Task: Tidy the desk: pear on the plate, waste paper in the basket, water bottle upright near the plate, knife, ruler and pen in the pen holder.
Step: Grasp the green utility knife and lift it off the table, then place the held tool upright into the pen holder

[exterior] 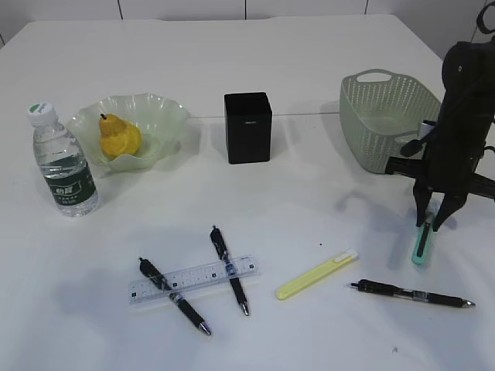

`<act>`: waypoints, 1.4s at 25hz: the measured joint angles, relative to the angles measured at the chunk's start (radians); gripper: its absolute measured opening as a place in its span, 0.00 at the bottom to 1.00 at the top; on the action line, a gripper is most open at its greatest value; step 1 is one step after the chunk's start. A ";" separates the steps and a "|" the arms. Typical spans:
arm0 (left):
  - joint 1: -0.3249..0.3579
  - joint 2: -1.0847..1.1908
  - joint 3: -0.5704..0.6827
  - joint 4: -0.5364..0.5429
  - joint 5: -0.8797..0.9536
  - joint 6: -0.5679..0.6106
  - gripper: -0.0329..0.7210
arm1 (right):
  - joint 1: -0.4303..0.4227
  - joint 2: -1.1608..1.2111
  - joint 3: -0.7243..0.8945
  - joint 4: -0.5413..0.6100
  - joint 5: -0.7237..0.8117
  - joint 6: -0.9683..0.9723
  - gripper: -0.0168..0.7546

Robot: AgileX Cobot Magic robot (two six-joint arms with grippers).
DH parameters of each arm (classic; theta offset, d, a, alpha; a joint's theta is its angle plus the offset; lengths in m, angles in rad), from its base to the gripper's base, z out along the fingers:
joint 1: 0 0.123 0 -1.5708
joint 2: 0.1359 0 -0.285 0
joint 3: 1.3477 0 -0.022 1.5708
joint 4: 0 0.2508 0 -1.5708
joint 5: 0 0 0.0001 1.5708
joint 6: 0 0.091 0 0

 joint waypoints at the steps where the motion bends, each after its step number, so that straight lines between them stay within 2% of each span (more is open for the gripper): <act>1: 0.000 0.000 0.000 0.000 0.000 0.000 0.67 | 0.000 -0.007 0.000 0.000 0.002 0.000 0.23; 10: 0.000 0.000 0.000 0.000 0.000 0.000 0.67 | 0.000 -0.087 0.000 0.012 0.032 -0.007 0.23; 18: 0.000 0.000 0.000 0.000 0.000 0.000 0.66 | 0.004 -0.203 0.000 0.024 0.042 -0.122 0.23; 25: 0.000 0.000 0.000 0.000 0.000 0.000 0.66 | 0.110 -0.223 -0.028 0.054 0.030 -0.309 0.23; 30: 0.000 0.000 0.000 0.000 0.006 0.000 0.66 | 0.191 -0.223 -0.102 0.067 -0.041 -0.382 0.23; 35: 0.000 0.000 0.000 0.000 0.006 0.000 0.66 | 0.234 -0.223 -0.185 0.072 -0.149 -0.413 0.23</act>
